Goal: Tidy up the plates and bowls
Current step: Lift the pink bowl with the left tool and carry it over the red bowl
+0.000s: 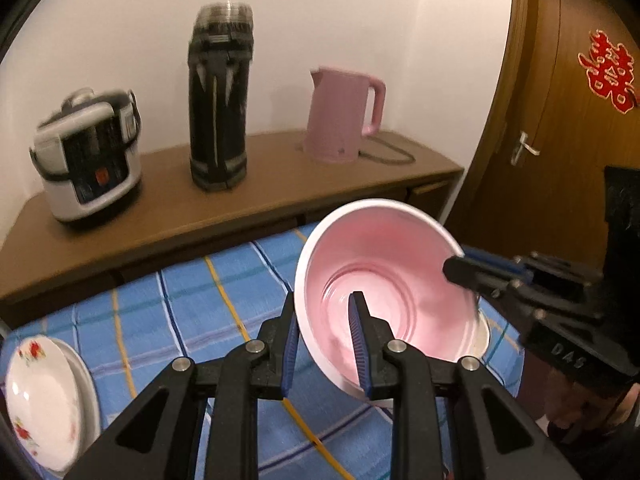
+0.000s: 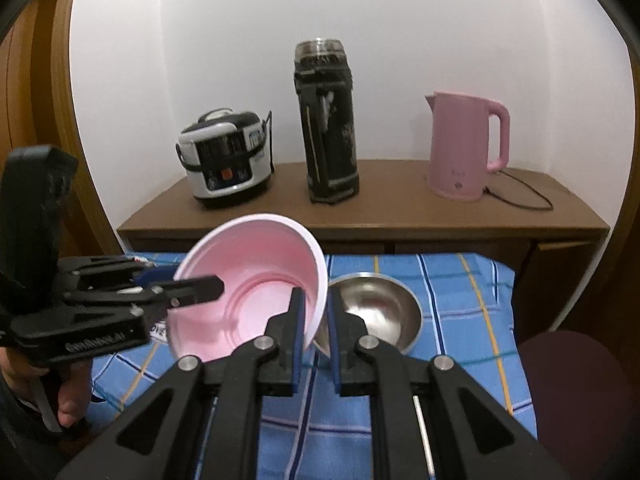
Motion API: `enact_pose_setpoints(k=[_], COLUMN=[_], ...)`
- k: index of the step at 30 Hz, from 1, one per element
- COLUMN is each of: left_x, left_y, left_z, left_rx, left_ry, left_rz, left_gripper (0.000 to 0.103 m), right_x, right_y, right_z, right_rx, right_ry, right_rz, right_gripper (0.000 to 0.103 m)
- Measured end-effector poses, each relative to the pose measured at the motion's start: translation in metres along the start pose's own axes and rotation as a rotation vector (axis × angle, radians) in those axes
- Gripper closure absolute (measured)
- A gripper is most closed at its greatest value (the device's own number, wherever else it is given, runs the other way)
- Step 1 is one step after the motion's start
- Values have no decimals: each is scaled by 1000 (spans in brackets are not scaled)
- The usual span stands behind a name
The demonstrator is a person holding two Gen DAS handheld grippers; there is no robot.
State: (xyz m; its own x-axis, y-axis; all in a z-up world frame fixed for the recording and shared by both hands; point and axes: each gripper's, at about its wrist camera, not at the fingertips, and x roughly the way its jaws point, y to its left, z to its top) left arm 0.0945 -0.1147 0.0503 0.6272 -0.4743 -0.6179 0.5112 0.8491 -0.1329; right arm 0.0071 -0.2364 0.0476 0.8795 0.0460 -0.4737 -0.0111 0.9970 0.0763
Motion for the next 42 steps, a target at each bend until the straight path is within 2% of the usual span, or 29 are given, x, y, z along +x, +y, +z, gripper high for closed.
enact_pose_setpoints(k=[7, 15, 25, 29, 42], left_x=[-7, 7, 51, 62, 75], left_y=[11, 7, -8, -11, -6], left_z=[30, 61, 65, 60, 58], left_rx=[-5, 8, -25, -15, -35], left_ry=[-61, -62, 32, 61, 84], left_rz=[-2, -46, -111, -124, -152], left_gripper=[76, 76, 76, 76, 76], right_x=[-2, 0, 12, 19, 30], right_y=[3, -16, -51, -60, -61], right_z=[28, 45, 41, 33, 26], right_rx=[-15, 20, 82, 106, 111], right_ry=[-57, -72, -34, -12, 8], right_rz=[-7, -54, -141, -144, -173], right_gripper=[92, 92, 92, 92, 92])
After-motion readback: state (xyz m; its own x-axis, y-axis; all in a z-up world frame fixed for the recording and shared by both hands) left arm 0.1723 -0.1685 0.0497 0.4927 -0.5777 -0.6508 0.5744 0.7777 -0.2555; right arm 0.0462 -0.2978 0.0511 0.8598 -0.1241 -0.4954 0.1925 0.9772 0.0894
